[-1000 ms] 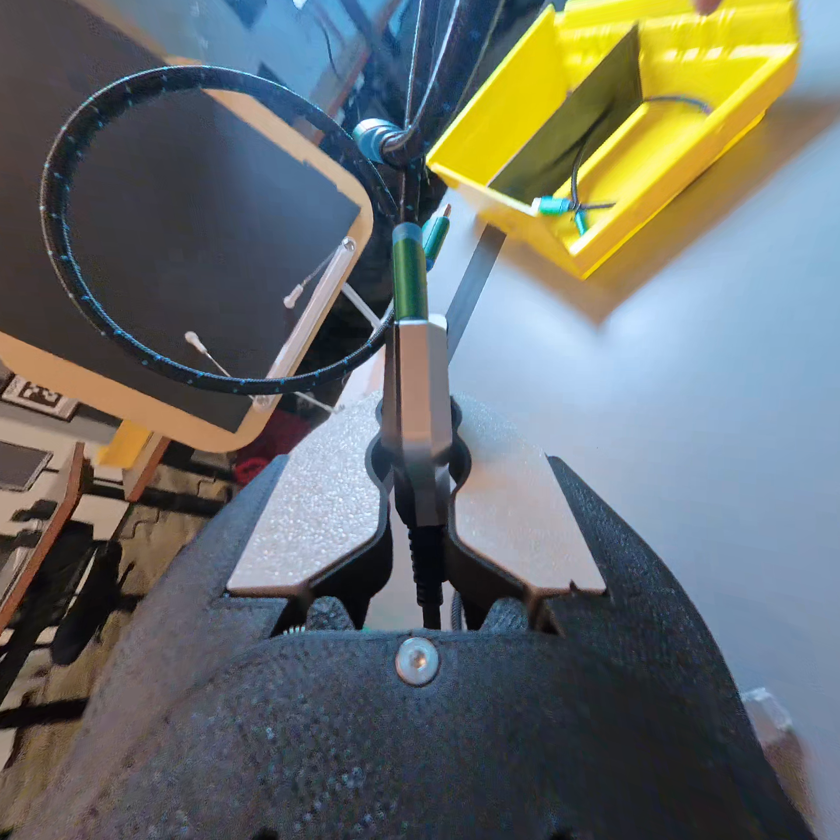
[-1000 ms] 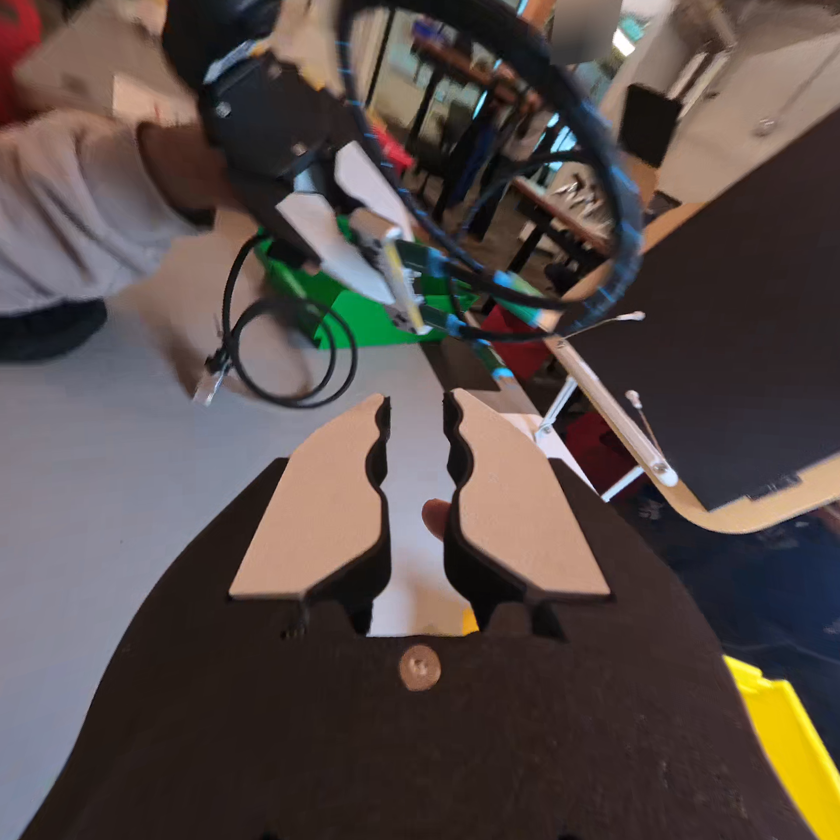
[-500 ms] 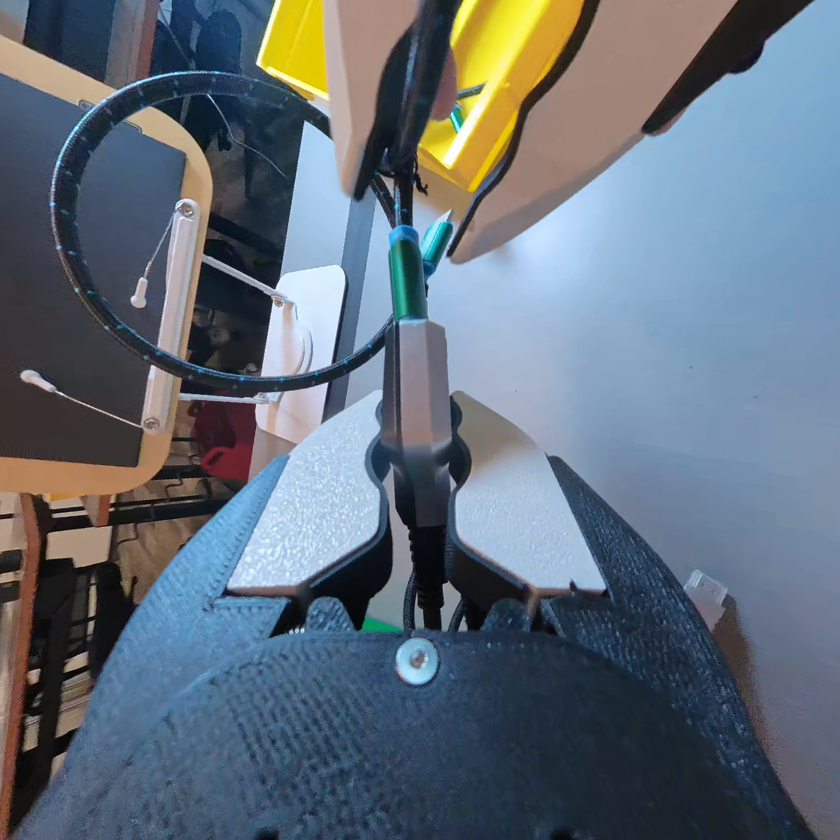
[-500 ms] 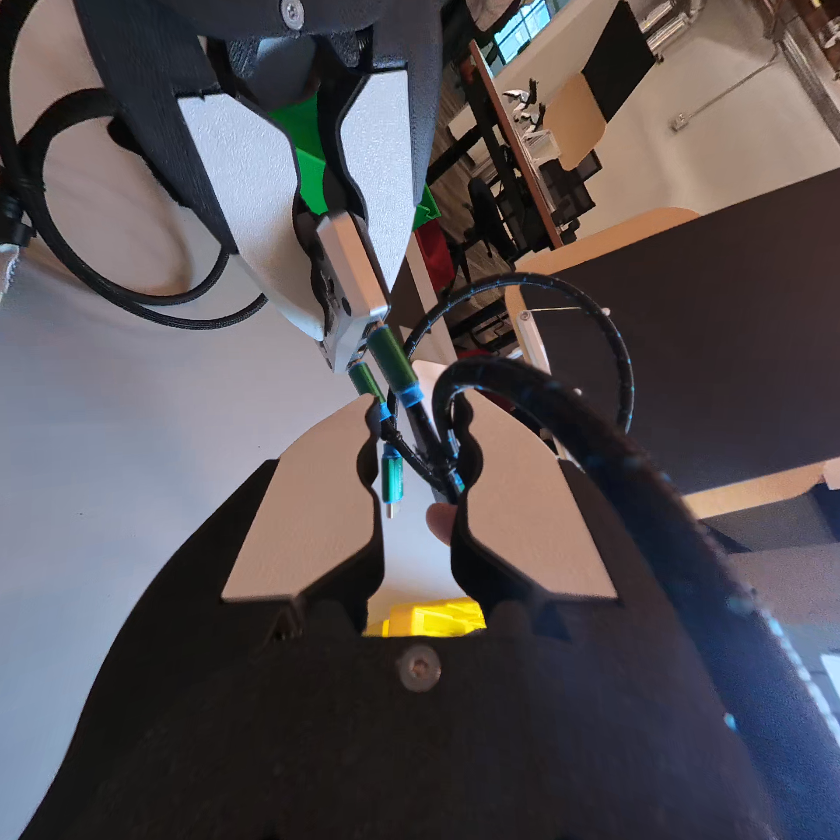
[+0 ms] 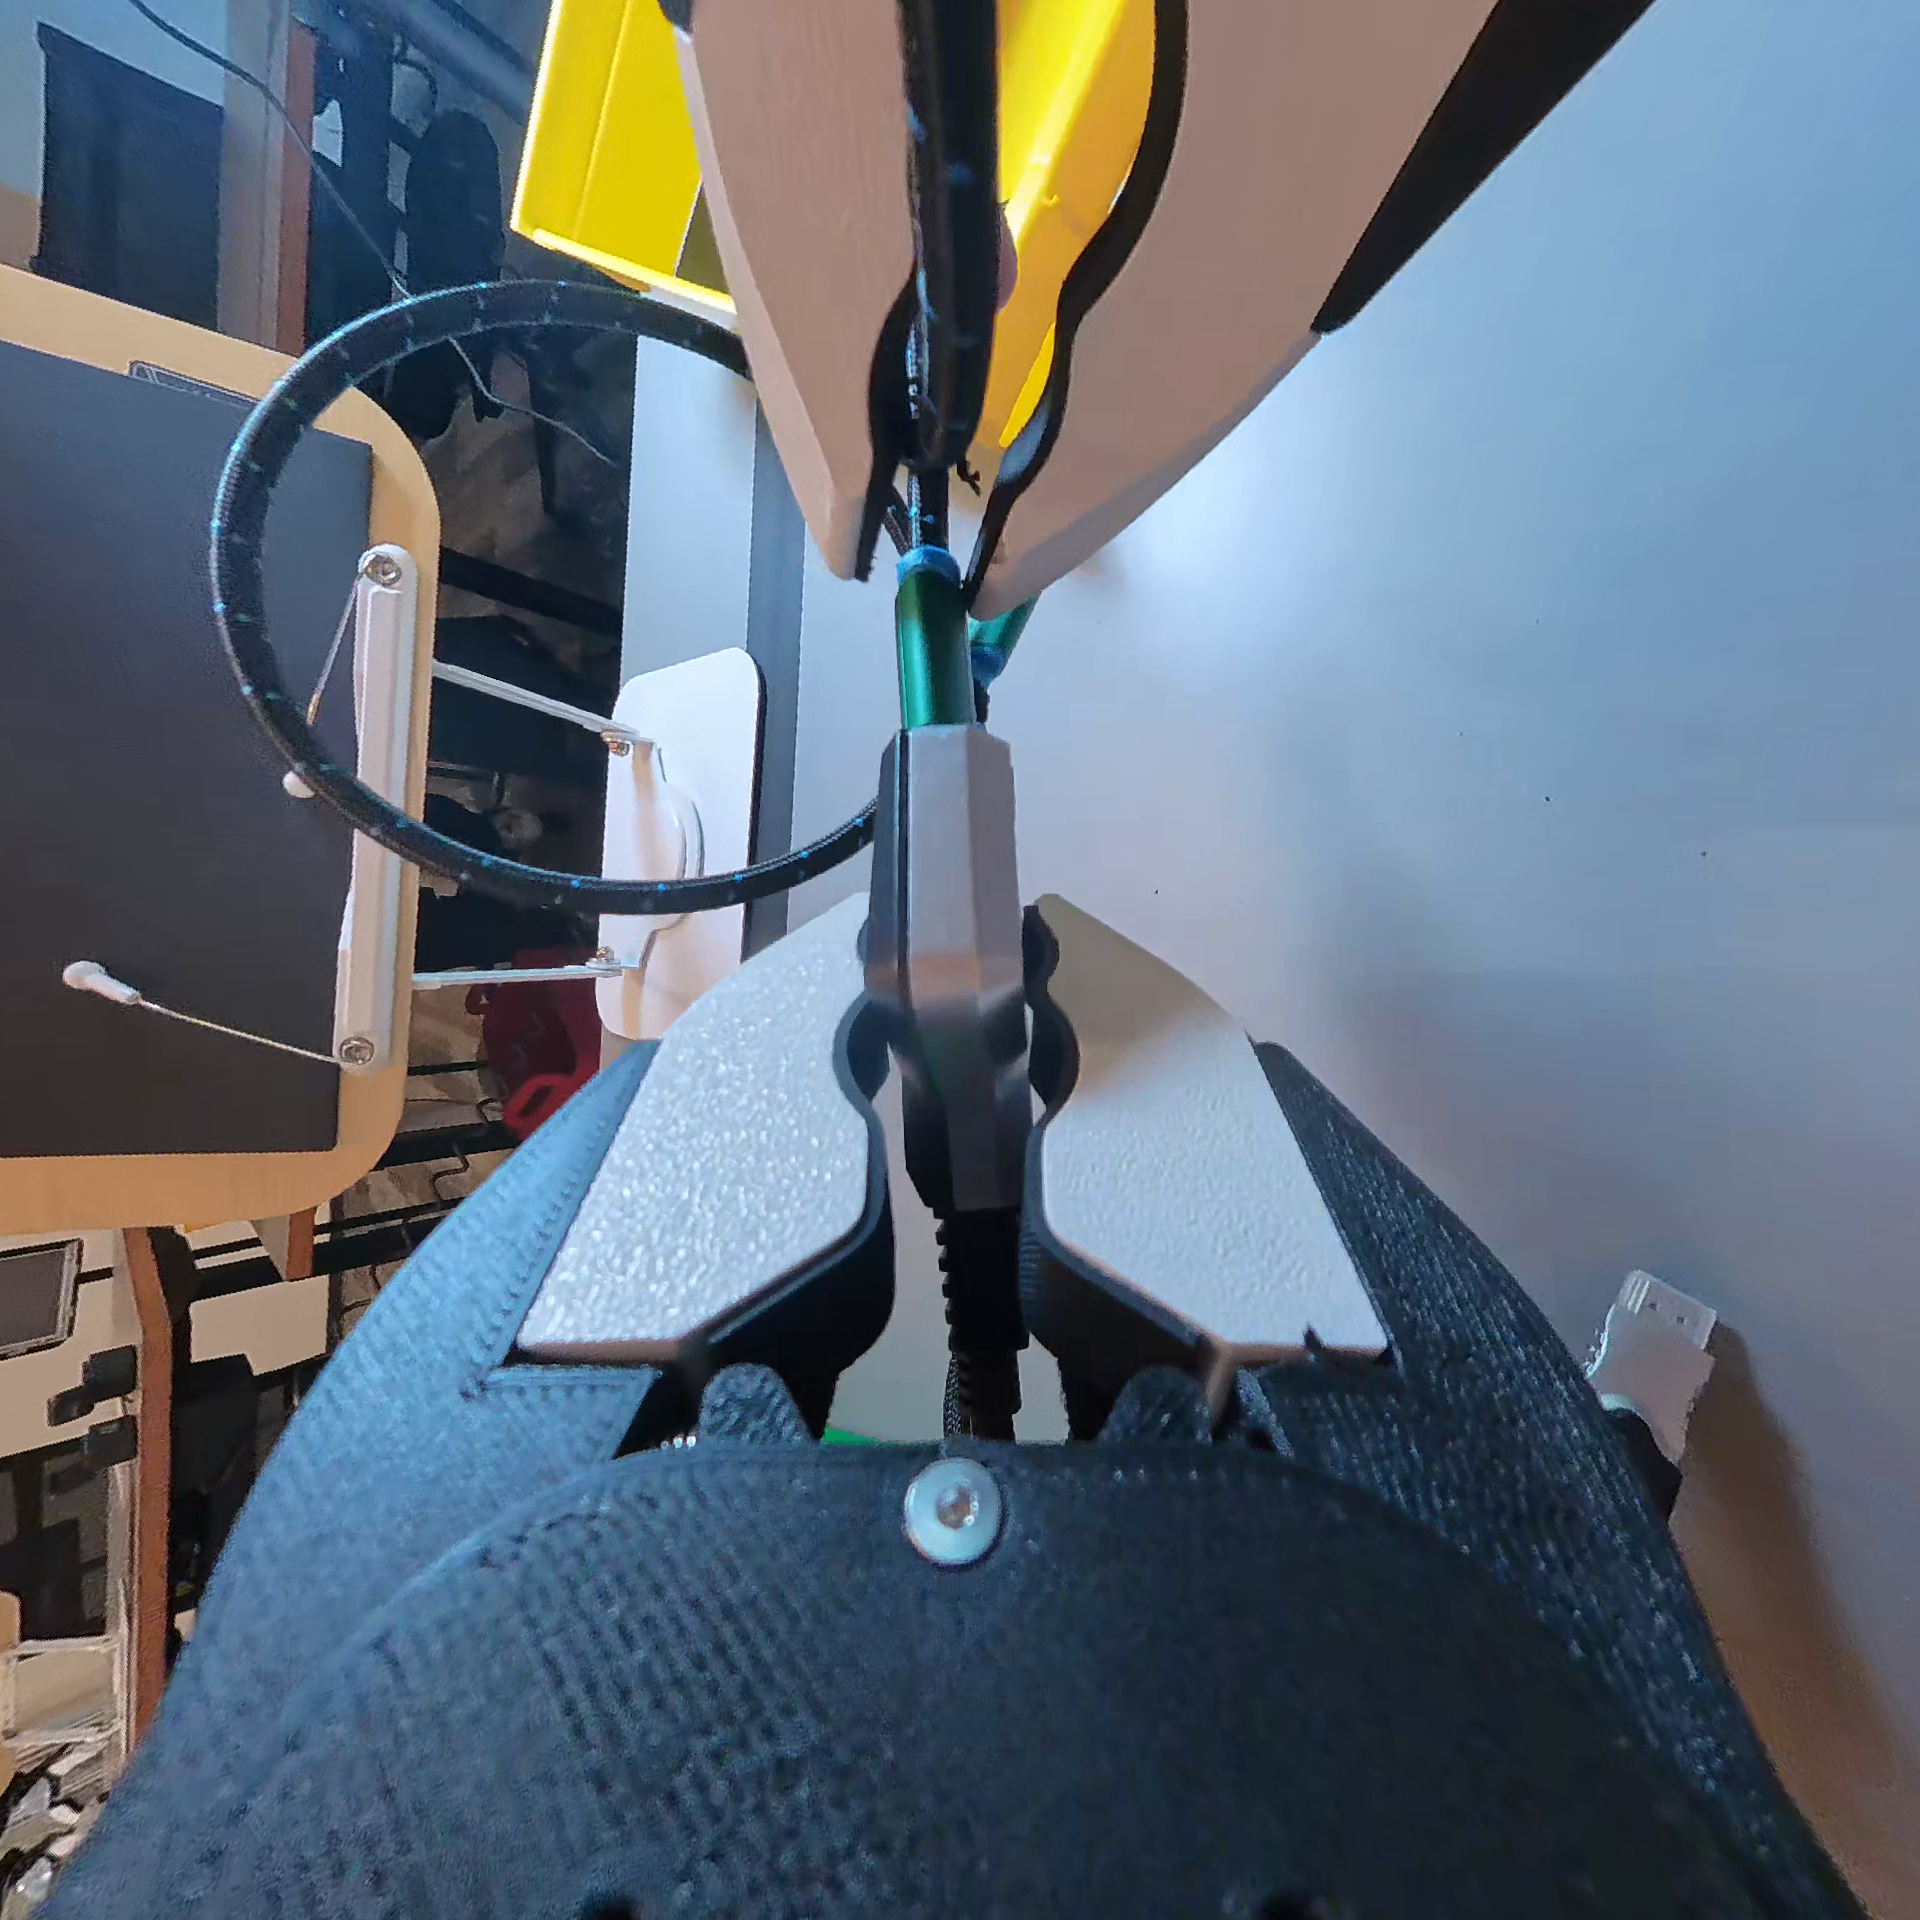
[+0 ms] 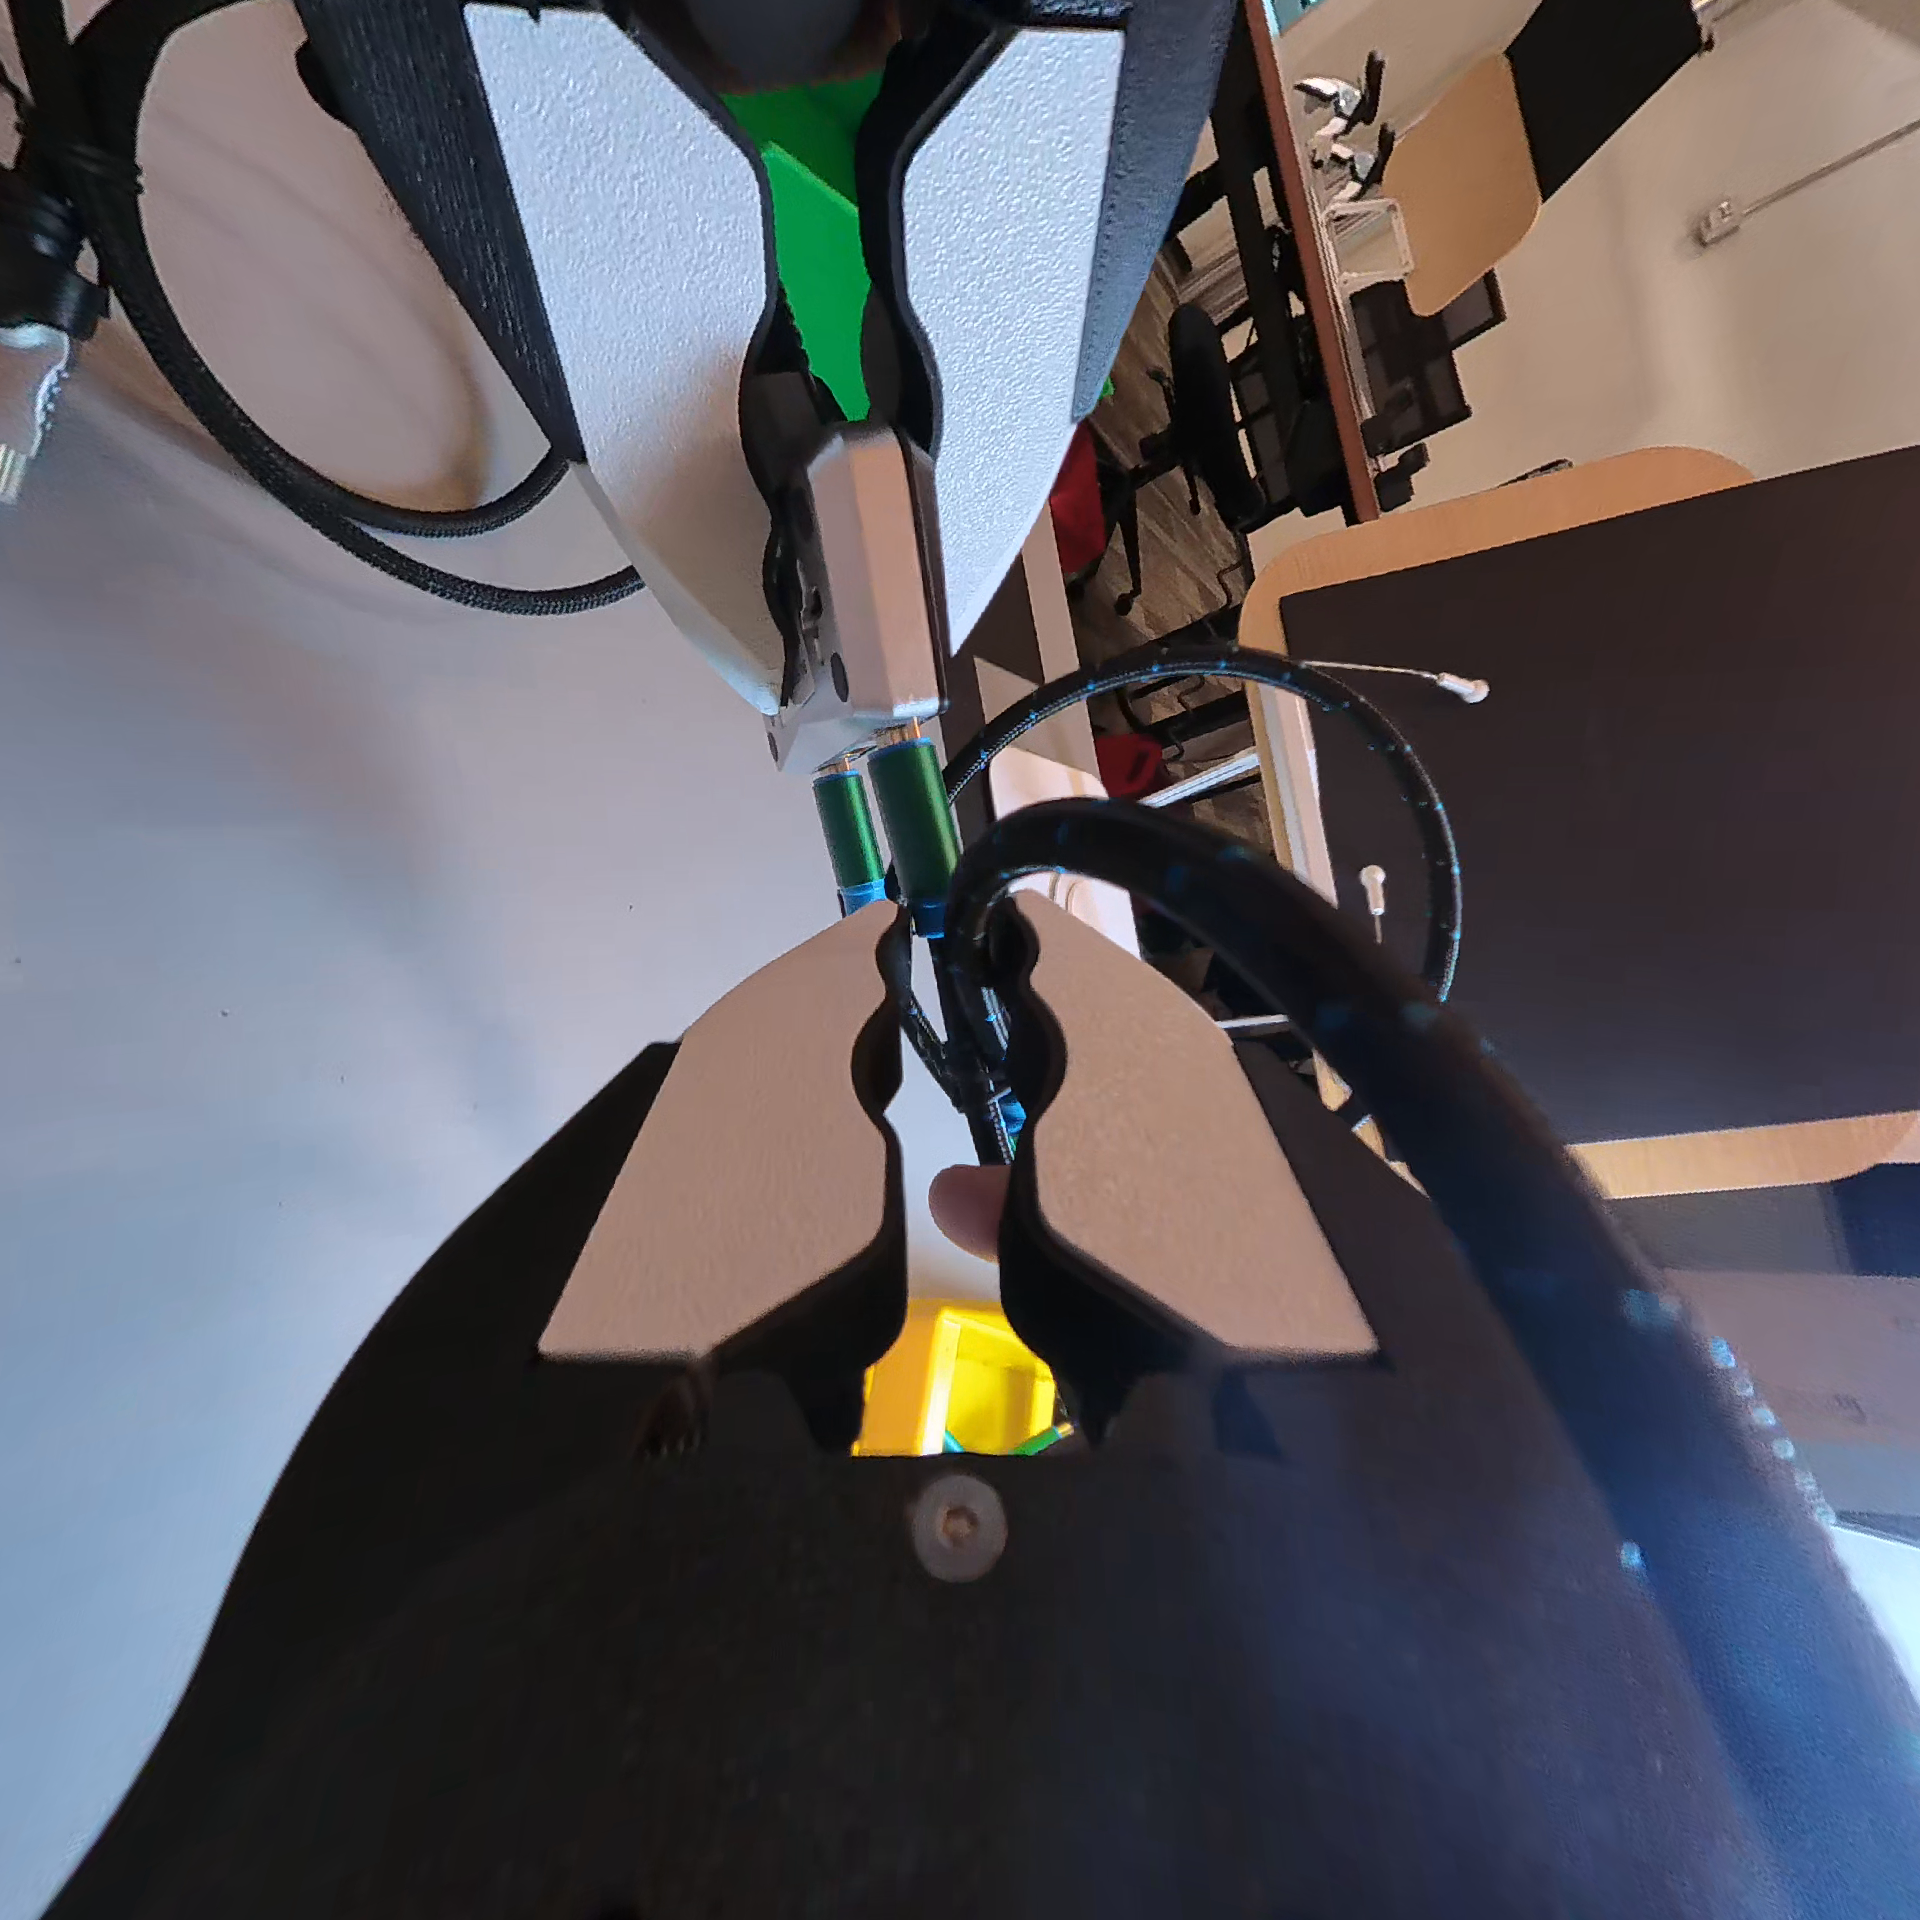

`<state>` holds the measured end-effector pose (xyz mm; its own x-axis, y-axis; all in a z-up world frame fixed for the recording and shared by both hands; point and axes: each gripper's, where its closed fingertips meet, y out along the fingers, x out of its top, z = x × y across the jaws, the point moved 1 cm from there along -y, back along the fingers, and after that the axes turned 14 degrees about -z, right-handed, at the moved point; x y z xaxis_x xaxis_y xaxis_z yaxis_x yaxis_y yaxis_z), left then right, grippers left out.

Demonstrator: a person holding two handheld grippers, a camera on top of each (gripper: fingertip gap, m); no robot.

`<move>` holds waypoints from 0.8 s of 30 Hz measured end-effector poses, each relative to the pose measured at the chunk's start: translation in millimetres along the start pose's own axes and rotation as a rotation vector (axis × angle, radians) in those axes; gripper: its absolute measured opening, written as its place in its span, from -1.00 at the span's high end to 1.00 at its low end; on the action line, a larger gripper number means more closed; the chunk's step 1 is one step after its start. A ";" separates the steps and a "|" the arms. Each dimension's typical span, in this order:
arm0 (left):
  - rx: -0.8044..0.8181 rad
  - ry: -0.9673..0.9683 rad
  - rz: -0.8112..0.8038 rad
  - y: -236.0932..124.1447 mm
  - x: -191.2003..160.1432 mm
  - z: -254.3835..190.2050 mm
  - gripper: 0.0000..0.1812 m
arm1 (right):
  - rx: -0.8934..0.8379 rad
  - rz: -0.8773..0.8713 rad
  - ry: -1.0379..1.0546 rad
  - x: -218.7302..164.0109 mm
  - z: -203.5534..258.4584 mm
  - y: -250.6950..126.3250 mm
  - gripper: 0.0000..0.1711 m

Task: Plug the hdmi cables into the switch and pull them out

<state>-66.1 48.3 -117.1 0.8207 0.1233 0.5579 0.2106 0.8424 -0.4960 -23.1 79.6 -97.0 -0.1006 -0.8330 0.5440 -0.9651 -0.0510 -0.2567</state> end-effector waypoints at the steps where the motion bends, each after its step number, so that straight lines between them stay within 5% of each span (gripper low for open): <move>1: 0.003 0.007 -0.002 0.5 0.9 -0.1 0.75 | 0.008 0.009 -0.003 -1.1 1.2 -0.2 0.84; 11: -0.051 -0.090 -0.040 5.1 5.3 -5.8 0.75 | 0.109 0.042 0.059 -8.5 3.6 -8.6 0.89; 14: 0.016 -0.077 0.119 -4.4 -36.2 12.8 0.75 | 0.076 0.274 0.083 -67.3 -10.4 -31.2 0.89; 17: 0.073 -0.205 0.088 -28.0 -64.5 36.0 0.75 | -0.077 0.203 0.276 -91.6 -48.0 -69.6 0.89; 21: 0.156 -0.277 -0.090 -48.3 -46.1 58.7 0.75 | -0.290 0.218 0.398 -114.2 -90.3 -114.1 0.89; 24: 0.168 -0.247 -0.096 -49.4 -39.2 58.4 0.76 | -0.329 0.239 0.578 -139.7 -89.5 -110.1 0.89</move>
<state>-139.7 32.5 -75.6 0.6427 0.1452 0.7522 0.1733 0.9288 -0.3274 75.6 250.8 -73.2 -0.3429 -0.3704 0.8632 -0.9145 0.3416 -0.2167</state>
